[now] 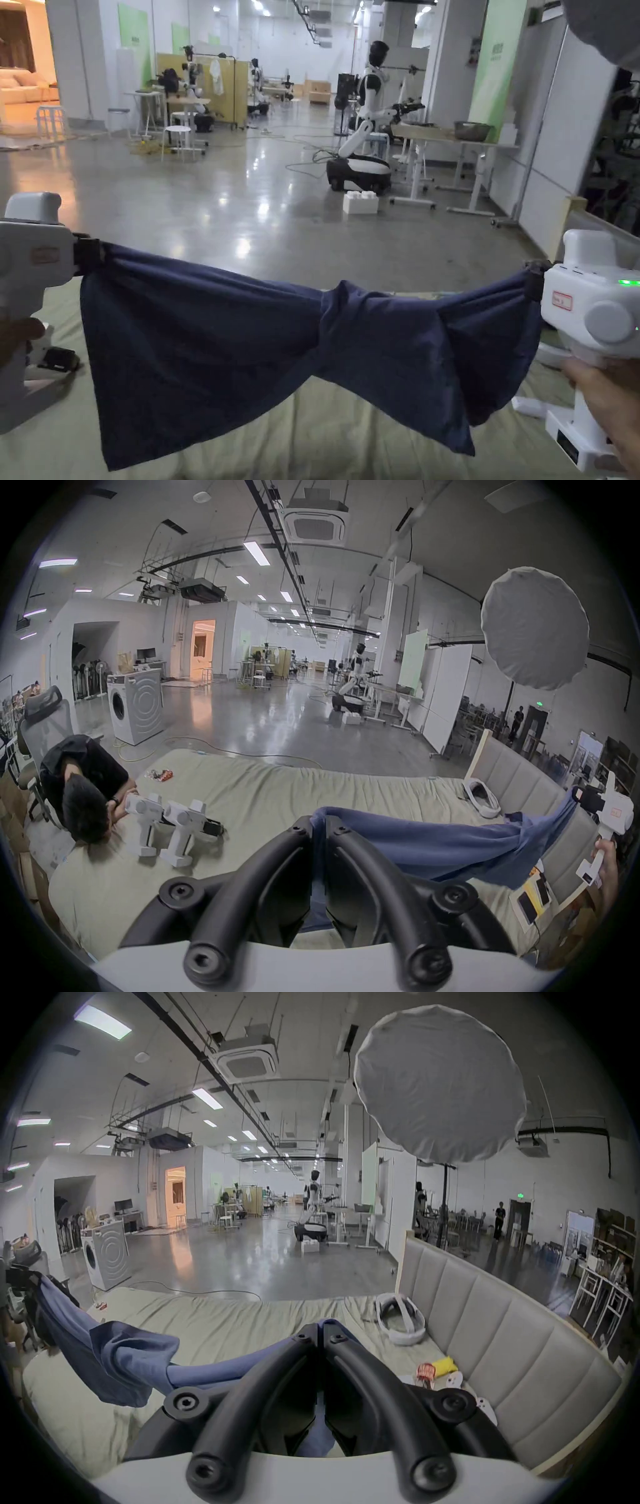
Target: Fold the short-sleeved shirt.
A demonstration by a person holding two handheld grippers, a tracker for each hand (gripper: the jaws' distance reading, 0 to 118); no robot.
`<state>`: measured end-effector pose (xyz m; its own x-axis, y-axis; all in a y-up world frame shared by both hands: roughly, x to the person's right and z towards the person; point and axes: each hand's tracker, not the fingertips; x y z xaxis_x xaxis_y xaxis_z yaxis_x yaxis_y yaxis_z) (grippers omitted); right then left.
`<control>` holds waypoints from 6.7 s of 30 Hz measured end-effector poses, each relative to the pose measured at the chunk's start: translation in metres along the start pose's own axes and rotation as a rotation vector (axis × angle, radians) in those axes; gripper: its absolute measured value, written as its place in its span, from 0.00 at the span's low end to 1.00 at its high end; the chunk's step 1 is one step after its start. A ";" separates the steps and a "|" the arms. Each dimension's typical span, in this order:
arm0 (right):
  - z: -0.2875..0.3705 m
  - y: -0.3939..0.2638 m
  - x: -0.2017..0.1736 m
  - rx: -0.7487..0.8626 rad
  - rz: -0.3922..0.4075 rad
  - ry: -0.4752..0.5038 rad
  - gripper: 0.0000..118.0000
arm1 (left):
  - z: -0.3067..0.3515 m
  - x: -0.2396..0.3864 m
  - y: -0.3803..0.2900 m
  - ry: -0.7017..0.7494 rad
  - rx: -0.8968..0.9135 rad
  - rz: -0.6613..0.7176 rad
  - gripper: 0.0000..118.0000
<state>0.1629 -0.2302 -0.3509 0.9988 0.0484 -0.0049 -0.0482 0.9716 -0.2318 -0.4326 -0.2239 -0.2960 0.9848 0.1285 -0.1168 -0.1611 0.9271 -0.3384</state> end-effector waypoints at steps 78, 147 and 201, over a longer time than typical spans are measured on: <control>0.101 -0.193 -0.132 0.081 -0.017 0.138 0.61 | 0.063 0.072 -0.235 0.124 0.091 -0.141 0.56; -0.038 -0.289 -0.092 -0.371 0.065 0.017 0.05 | -0.279 -0.035 -0.265 0.224 -0.713 -0.125 0.06; -0.033 0.028 -0.054 0.005 0.045 0.095 0.10 | 0.027 -0.037 0.042 -0.004 0.078 0.074 0.06</control>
<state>0.1076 -0.2137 -0.3890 0.9917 0.0698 -0.1078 -0.0927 0.9701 -0.2245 -0.4742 -0.1803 -0.2806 0.9708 0.1986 -0.1348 -0.2277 0.9396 -0.2556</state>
